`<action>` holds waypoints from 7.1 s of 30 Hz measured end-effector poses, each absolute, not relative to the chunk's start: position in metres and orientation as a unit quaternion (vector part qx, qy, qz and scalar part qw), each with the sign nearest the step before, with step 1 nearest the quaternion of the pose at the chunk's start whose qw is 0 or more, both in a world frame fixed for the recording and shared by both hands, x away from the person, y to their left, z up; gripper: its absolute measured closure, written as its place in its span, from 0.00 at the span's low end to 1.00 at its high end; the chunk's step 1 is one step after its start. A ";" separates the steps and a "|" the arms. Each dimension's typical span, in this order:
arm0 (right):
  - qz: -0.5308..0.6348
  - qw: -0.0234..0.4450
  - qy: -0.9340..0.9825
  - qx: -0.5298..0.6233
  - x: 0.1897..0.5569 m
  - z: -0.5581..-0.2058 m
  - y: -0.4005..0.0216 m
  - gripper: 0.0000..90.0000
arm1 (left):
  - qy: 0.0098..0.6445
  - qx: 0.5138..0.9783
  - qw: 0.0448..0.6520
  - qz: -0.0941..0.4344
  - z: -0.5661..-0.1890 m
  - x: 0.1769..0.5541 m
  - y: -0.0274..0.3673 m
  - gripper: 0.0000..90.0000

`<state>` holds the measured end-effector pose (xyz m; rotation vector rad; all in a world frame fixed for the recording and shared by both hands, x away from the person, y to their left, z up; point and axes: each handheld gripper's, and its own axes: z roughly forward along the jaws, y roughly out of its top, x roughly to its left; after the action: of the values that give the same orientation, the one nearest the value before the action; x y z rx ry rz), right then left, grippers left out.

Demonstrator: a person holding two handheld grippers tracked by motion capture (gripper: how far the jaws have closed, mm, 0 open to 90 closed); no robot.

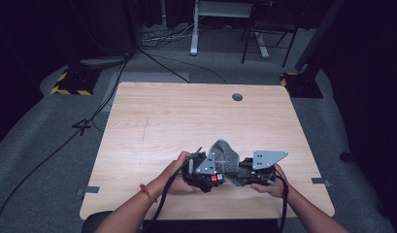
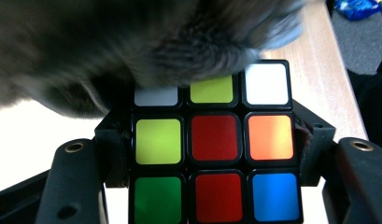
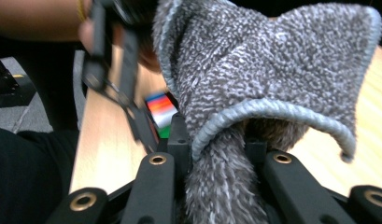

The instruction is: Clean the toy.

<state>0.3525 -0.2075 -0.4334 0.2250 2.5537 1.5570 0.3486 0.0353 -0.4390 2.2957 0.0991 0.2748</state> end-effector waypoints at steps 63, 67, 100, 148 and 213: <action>0.503 0.085 0.857 0.070 0.348 -0.433 -0.216 0.82 | 0.022 0.878 0.468 0.099 -0.413 0.339 0.049 0.37; 0.489 0.069 0.868 0.051 0.345 -0.436 -0.213 0.82 | 0.037 0.872 0.475 0.109 -0.410 0.343 0.056 0.37; 0.510 0.057 0.857 0.049 0.340 -0.439 -0.206 0.81 | 0.067 0.864 0.489 0.098 -0.410 0.353 0.068 0.37; 0.532 0.045 0.843 0.063 0.343 -0.437 -0.216 0.81 | 0.041 0.873 0.475 0.101 -0.412 0.343 0.052 0.37; 0.557 0.037 0.825 0.087 0.350 -0.445 -0.219 0.81 | 0.055 0.880 0.459 0.110 -0.418 0.347 0.050 0.37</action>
<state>0.3505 -0.2190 -0.4451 0.2683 2.5323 1.7106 0.3474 0.0503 -0.4184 2.1663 0.1344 0.2716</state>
